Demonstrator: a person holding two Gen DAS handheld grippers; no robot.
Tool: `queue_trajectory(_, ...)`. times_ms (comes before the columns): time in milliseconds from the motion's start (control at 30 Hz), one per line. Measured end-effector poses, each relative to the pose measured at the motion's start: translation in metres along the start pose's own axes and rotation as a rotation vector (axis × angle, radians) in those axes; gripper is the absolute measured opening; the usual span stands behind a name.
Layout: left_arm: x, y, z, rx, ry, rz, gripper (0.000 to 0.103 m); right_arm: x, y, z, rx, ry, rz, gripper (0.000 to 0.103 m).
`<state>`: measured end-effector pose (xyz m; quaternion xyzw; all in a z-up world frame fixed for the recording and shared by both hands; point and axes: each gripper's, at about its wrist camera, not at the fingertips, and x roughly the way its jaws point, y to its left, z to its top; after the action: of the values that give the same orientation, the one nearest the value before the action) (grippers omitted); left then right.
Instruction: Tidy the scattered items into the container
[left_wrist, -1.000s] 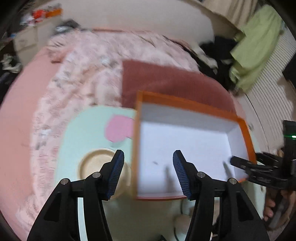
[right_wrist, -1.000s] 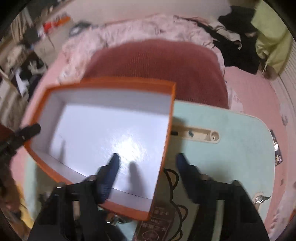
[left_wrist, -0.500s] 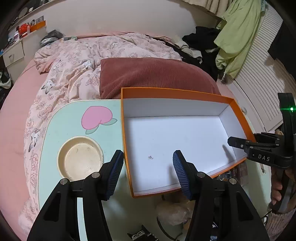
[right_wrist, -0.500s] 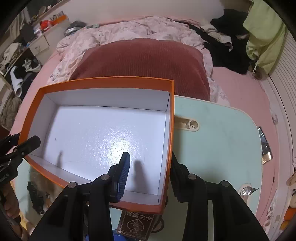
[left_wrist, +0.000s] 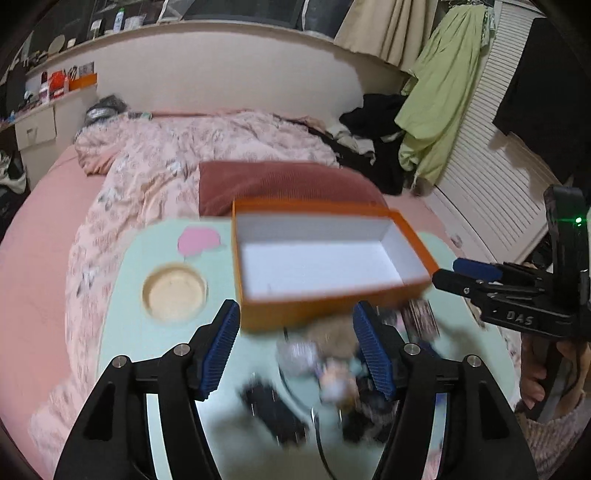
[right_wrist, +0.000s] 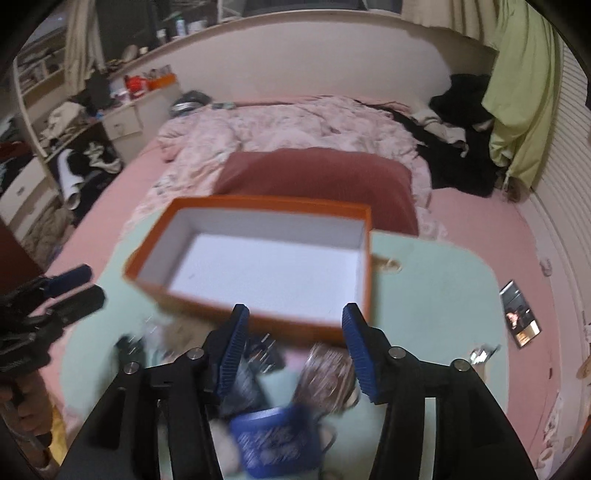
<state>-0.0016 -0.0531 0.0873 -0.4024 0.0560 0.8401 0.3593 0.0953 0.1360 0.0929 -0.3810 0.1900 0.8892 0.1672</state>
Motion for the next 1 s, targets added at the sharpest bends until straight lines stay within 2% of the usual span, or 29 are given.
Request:
queue_trajectory(100, -0.005, 0.002, -0.036, -0.025, 0.044, -0.003, 0.064, -0.008, 0.014, -0.038, -0.006, 0.023, 0.062, 0.065)
queue_trajectory(233, -0.002, -0.002, -0.088, -0.015, 0.114, -0.07, 0.064, -0.004, 0.031, -0.096, -0.029, 0.106, 0.081, 0.065)
queue_trajectory(300, 0.004, -0.005, -0.105, 0.004, 0.143, -0.03, 0.064, 0.0, 0.038, -0.127, -0.01, 0.138, 0.079, 0.065)
queue_trajectory(333, 0.007, -0.006, -0.111, 0.013, 0.146, 0.0, 0.064, 0.0, 0.041, -0.139, -0.017, 0.124, 0.064, 0.065)
queue_trajectory(367, 0.007, -0.007, -0.113, 0.019, 0.131, 0.015, 0.068, -0.002, 0.047, -0.15, -0.04, 0.089, 0.027, 0.073)
queue_trajectory(400, 0.008, -0.008, -0.114, 0.02, 0.116, 0.028, 0.072, -0.002, 0.053, -0.159, -0.069, 0.071, -0.03, 0.087)
queue_trajectory(433, 0.01, -0.01, -0.114, 0.022, 0.104, 0.045, 0.084, -0.002, 0.057, -0.166, -0.087, 0.045, -0.079, 0.09)
queue_trajectory(500, 0.017, -0.015, -0.115, 0.056, 0.104, 0.083, 0.101, -0.002, 0.058, -0.174, -0.072, -0.007, -0.1, 0.099)
queue_trajectory(533, 0.023, -0.021, -0.117, 0.098, 0.117, 0.119, 0.103, 0.001, 0.054, -0.175, -0.051, -0.009, -0.091, 0.103)
queue_trajectory(567, 0.026, -0.028, -0.118, 0.14, 0.123, 0.157, 0.103, 0.003, 0.052, -0.176, -0.039, -0.015, -0.092, 0.103)
queue_trajectory(600, 0.028, -0.034, -0.119, 0.174, 0.125, 0.163, 0.103, 0.005, 0.05, -0.176, -0.036, -0.029, -0.097, 0.103)
queue_trajectory(667, 0.029, -0.039, -0.12, 0.201, 0.13, 0.141, 0.103, 0.007, 0.051, -0.178, -0.034, -0.052, -0.1, 0.103)
queue_trajectory(1000, 0.031, -0.037, -0.118, 0.193, 0.124, 0.137, 0.103, 0.004, 0.047, -0.168, -0.069, -0.07, -0.075, 0.103)
